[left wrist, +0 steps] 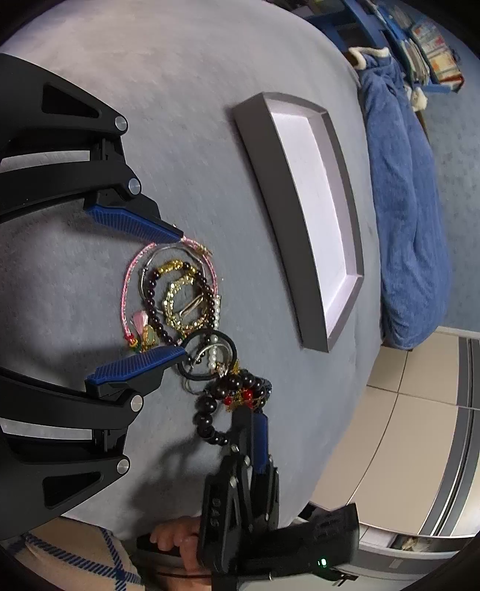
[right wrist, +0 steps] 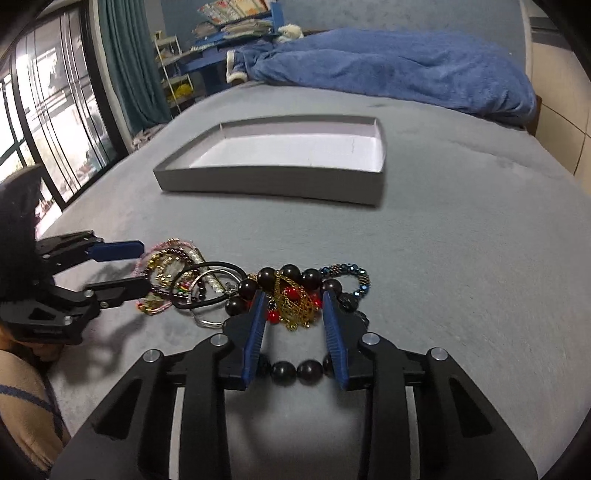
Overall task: Organize jewelry
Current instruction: 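Close the right tool on the red-and-gold tassel earring in the pile, then lift the earring with the right tool while the left tool grasps the black bead bracelet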
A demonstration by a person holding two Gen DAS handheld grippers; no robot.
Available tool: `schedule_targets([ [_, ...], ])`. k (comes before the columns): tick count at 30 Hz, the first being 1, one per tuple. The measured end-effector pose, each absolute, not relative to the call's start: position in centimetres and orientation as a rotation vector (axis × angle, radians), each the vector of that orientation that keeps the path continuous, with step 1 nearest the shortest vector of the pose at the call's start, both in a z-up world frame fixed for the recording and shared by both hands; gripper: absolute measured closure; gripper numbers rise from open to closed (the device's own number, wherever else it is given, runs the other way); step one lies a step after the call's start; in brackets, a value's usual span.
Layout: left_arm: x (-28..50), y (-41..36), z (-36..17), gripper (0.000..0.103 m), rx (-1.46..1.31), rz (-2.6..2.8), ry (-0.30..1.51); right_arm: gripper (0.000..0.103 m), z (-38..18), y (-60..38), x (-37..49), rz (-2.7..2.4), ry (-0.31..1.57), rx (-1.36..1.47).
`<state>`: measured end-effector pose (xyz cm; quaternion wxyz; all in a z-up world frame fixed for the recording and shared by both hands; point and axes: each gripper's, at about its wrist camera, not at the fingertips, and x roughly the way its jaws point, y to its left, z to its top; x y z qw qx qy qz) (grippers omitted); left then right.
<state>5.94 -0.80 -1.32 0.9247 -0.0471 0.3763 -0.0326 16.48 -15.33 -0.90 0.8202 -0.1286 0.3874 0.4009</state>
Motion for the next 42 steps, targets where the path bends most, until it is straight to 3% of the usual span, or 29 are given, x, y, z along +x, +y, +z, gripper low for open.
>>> schedule_targets([
  [11, 6.0, -0.2, -1.5, 0.043, -0.117, -0.043, 0.772, 0.077, -1.9, -14.9, 16.2, 0.86, 0.824, -0.288],
  [26, 6.3, -3.1, -0.8, 0.042, 0.004, -0.157, 0.769, 0.077, 4.4, -18.4, 15.3, 0.865, 0.696, -0.148],
  [42, 14.3, -8.5, -0.5, 0.042, 0.119, -0.238, 0.887, 0.077, 6.5, -23.2, 15.9, 0.786, 0.641, -0.054],
])
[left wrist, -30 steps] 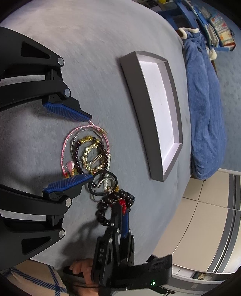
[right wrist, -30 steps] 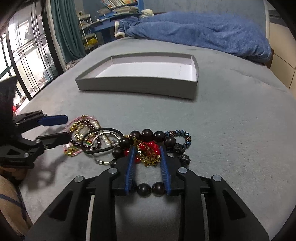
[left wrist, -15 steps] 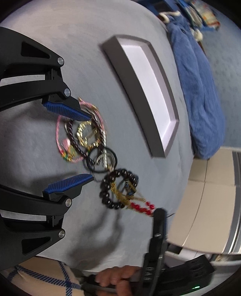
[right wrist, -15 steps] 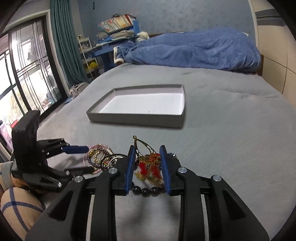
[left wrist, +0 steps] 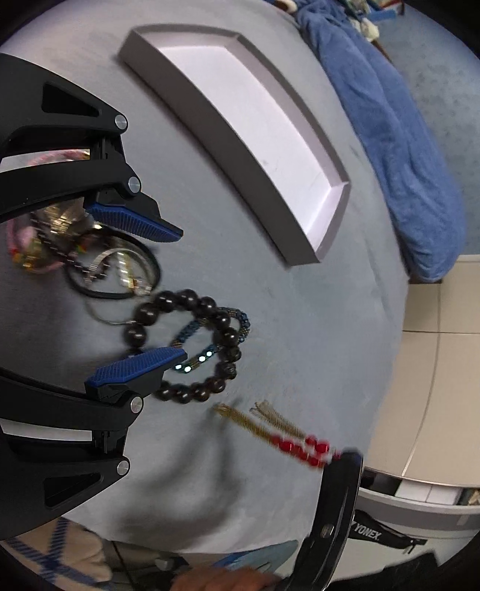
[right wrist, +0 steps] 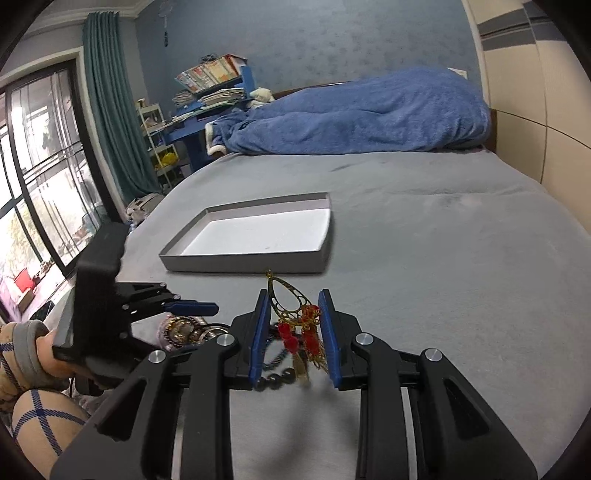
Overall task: Organize jewelry
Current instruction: 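Lift the earring with the right tool while the left tool grasps the black bead bracelet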
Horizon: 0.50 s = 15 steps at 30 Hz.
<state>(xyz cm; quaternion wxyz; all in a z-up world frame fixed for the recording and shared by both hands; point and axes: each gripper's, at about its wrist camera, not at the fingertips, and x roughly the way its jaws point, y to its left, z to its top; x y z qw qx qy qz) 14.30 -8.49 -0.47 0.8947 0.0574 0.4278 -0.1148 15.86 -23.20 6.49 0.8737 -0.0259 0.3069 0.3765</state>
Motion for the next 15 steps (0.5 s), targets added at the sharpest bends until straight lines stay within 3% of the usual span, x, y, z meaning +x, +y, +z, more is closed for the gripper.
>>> schedule_targets([
  [3, 15.9, -8.7, -1.3, 0.05, 0.097, -0.251, 0.939, 0.077, 5.9, -24.3, 16.5, 0.765, 0.657, -0.035],
  [6, 16.6, -9.1, -2.2, 0.068, 0.101, -0.283, 0.978, 0.077, 5.5, -25.0, 16.9, 0.748, 0.668, -0.023],
  [8, 16.6, -9.2, -2.0, 0.088, 0.115, -0.277, 0.973, 0.077, 5.3, -25.2, 16.9, 0.744, 0.67, -0.019],
  [15, 14.7, -9.1, 0.3, 0.088, 0.089, -0.325, 0.879, 0.077, 5.3, -24.9, 17.1, 0.752, 0.67, -0.01],
])
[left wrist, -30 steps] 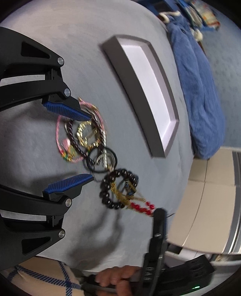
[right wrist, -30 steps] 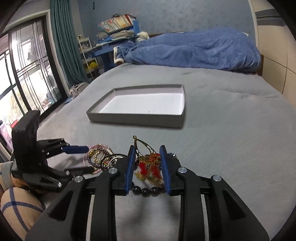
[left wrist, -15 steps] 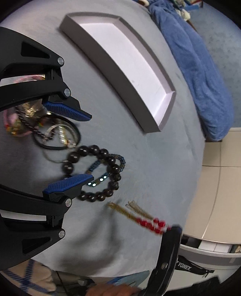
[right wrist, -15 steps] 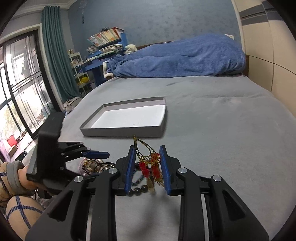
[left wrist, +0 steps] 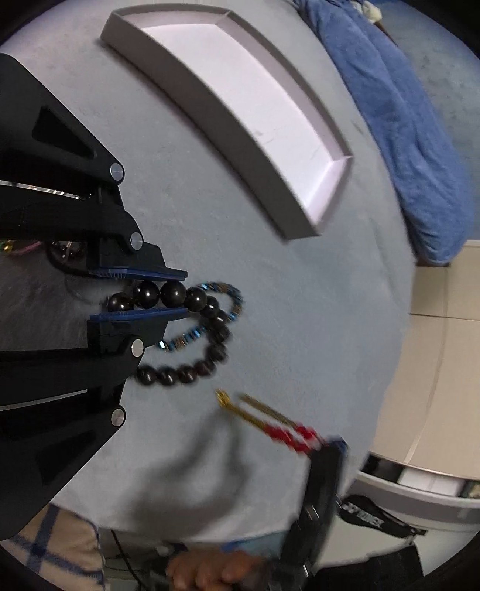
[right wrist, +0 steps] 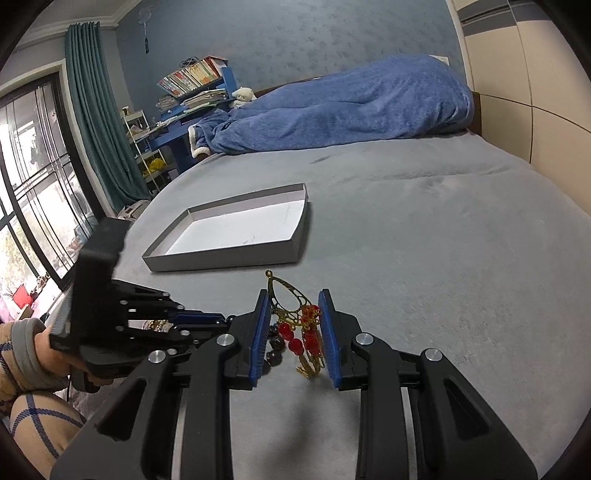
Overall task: Organize jewelry
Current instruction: 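Lift the earring with the right tool while the left tool grasps the black bead bracelet, then carry bracelet and earring into the grey box and open both tools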
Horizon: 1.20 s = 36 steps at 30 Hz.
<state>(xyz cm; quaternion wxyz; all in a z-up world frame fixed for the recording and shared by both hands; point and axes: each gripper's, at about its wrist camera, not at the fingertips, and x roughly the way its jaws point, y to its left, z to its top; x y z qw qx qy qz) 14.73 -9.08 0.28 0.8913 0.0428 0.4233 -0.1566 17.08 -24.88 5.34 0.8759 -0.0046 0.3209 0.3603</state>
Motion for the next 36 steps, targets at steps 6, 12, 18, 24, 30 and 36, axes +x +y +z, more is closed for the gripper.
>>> schedule_targets([
  [6, 13.2, -7.9, 4.6, 0.088, 0.009, -0.343, 0.763, 0.077, 6.5, -23.8, 18.0, 0.773, 0.653, -0.001],
  [12, 12.5, -5.0, 9.0, 0.088, -0.059, -0.311, 0.669, 0.077, 9.1, -21.5, 20.0, 0.819, 0.63, 0.016],
  [18, 12.7, 0.3, 12.2, 0.088, -0.124, -0.194, 0.602, 0.077, 11.4, -18.0, 23.1, 0.861, 0.633, 0.016],
  [24, 13.0, 5.5, 12.8, 0.088, -0.201, -0.083, 0.568, 0.077, 12.5, -14.2, 25.7, 0.887, 0.643, 0.013],
  [30, 13.7, 8.9, 10.6, 0.088, -0.241, 0.009, 0.592, 0.077, 10.7, -10.4, 27.7, 0.885, 0.701, -0.021],
  [36, 15.1, 10.4, 8.2, 0.088, -0.267, 0.051, 0.621, 0.077, 7.7, -7.7, 28.9, 0.872, 0.774, -0.061],
])
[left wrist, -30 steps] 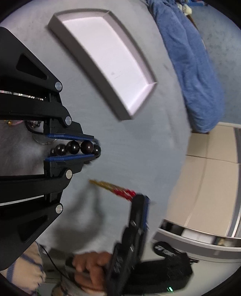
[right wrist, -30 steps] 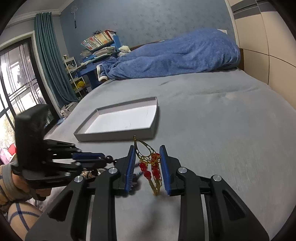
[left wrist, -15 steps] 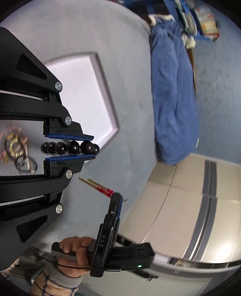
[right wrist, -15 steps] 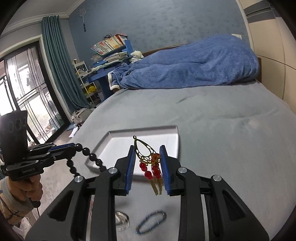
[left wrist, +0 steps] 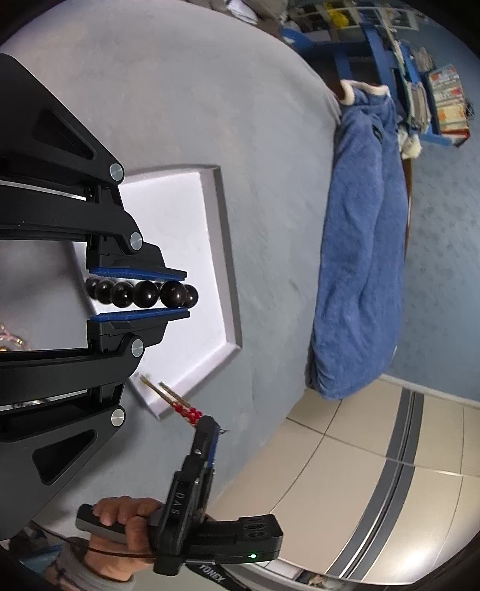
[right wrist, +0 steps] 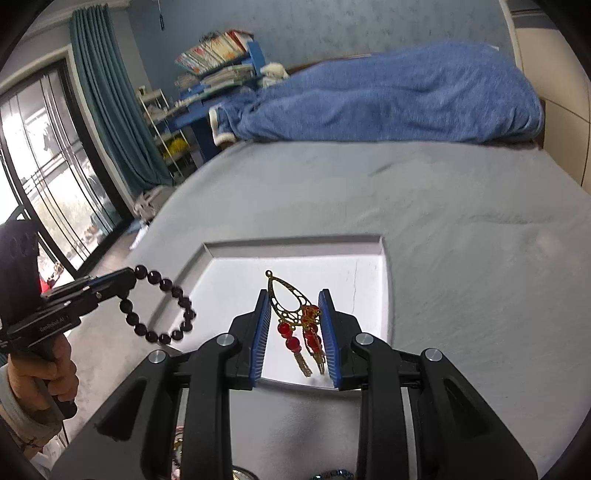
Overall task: Organize jewelry
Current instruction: 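Carry bracelet and earring into the grey box and open both tools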
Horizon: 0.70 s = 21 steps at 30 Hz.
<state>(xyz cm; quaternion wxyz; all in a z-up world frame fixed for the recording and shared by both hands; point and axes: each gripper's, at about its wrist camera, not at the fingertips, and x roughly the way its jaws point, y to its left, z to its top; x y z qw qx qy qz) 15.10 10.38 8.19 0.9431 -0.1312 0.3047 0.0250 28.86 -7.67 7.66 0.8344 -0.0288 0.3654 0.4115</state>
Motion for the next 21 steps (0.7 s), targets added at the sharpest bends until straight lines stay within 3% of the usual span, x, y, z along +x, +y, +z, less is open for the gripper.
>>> schedule_targets([
  [15, 17.2, 11.4, 1.5, 0.087, -0.258, 0.134, 0.77, 0.076, 0.8, -5.8, 30.3, 0.783, 0.903, -0.159],
  [18, 16.7, 11.2, 1.2, 0.065, -0.248, 0.156, 0.767, 0.075, 0.5, -5.9, 30.2, 0.79, 0.891, -0.164],
  [20, 16.1, 11.0, 1.2, 0.04, -0.246, 0.164, 0.751, 0.059, 0.6, -6.1, 29.8, 0.795, 0.876, -0.168],
  [21, 15.7, 10.8, 1.3, 0.034, -0.236, 0.178, 0.741, 0.055, 0.8, -6.2, 29.6, 0.8, 0.864, -0.166],
])
